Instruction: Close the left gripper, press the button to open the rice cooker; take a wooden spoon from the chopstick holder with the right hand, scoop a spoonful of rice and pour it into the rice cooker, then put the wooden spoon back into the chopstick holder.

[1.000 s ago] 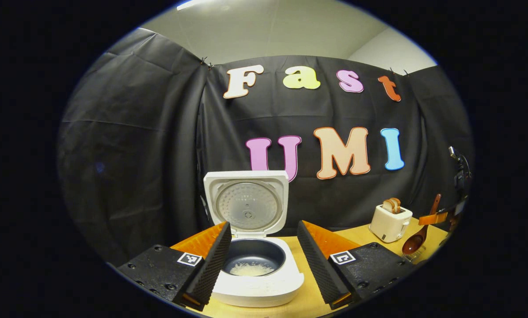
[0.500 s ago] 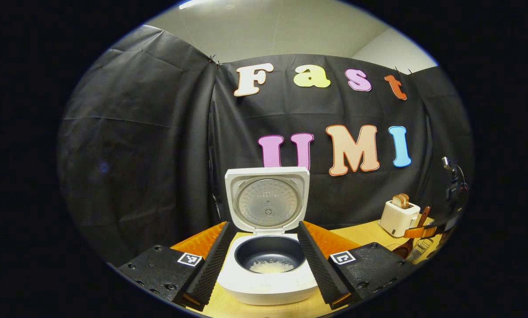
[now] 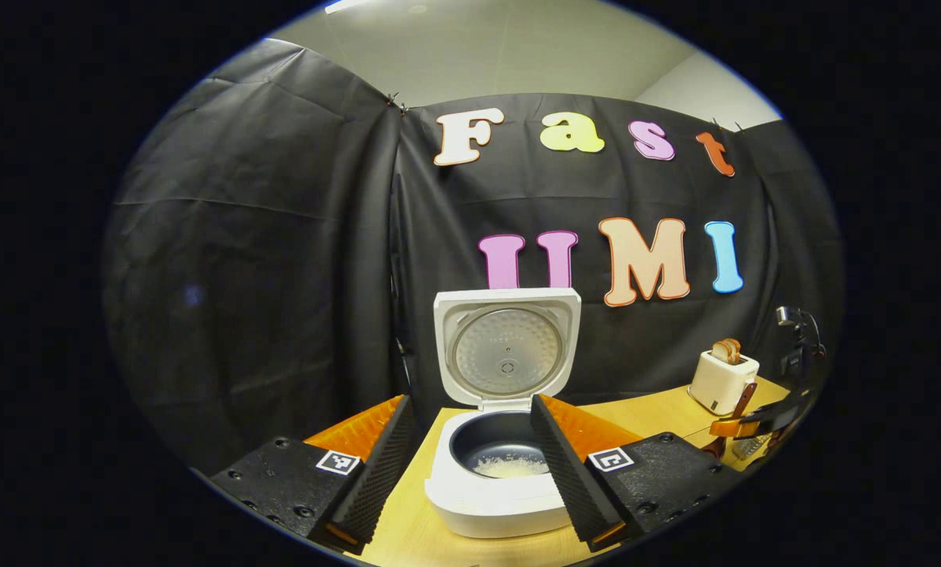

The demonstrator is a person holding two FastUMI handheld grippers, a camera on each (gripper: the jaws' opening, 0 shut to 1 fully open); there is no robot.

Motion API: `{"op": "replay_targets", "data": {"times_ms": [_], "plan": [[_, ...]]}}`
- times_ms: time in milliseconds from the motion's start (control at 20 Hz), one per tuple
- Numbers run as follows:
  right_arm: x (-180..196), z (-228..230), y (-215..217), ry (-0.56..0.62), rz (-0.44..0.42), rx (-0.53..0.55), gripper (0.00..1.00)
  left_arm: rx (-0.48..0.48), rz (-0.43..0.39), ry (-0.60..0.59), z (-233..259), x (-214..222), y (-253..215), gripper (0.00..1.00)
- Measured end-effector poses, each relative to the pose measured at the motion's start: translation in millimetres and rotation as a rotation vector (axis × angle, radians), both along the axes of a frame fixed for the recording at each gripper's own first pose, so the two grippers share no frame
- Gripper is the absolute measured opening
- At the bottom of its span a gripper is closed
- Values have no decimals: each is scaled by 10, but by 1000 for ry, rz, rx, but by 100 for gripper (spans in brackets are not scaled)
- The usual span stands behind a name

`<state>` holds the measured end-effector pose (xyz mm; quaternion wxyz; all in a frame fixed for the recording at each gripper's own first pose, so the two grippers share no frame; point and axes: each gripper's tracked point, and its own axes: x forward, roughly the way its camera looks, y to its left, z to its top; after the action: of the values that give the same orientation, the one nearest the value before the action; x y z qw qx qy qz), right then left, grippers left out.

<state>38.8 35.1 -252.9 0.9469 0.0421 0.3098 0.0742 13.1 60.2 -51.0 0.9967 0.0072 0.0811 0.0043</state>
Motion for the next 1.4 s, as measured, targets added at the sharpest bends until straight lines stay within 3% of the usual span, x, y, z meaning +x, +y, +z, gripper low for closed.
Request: {"op": "replay_targets", "data": {"times_ms": [100, 350, 500, 600, 700, 850, 900, 1200, 1250, 1400], "plan": [[-8, -68, 52, 4, 0, -16, 19, 0, 6, 1, -8, -6, 78, 85], [-62, -173, 217, 2, 12, -57, 19, -3, 18, 8, -56, -35, 225, 93], [-128, -193, 339, 16, 25, -49, 19, -13, 17, 12, -85, -27, 263, 85], [-170, -200, 415, 29, 25, -26, 19, -21, 15, 11, -97, -20, 268, 85], [-228, -212, 483, 54, 19, 29, 20, -22, 12, 7, -95, -21, 282, 89], [-247, -246, 497, 102, -30, 134, 19, -26, 12, 4, -95, -35, 298, 85], [-249, -266, 453, 122, -58, 179, 19, -26, 12, 3, -90, -42, 301, 89], [-281, -490, 95, 277, -281, 538, 17, -14, 23, -2, -57, -78, 296, 89], [-282, -514, 27, 293, -310, 590, 19, -10, 25, -1, -46, -81, 292, 92], [-260, -497, -190, 301, -360, 676, 19, -10, 24, -4, 7, -100, 222, 89]]}}
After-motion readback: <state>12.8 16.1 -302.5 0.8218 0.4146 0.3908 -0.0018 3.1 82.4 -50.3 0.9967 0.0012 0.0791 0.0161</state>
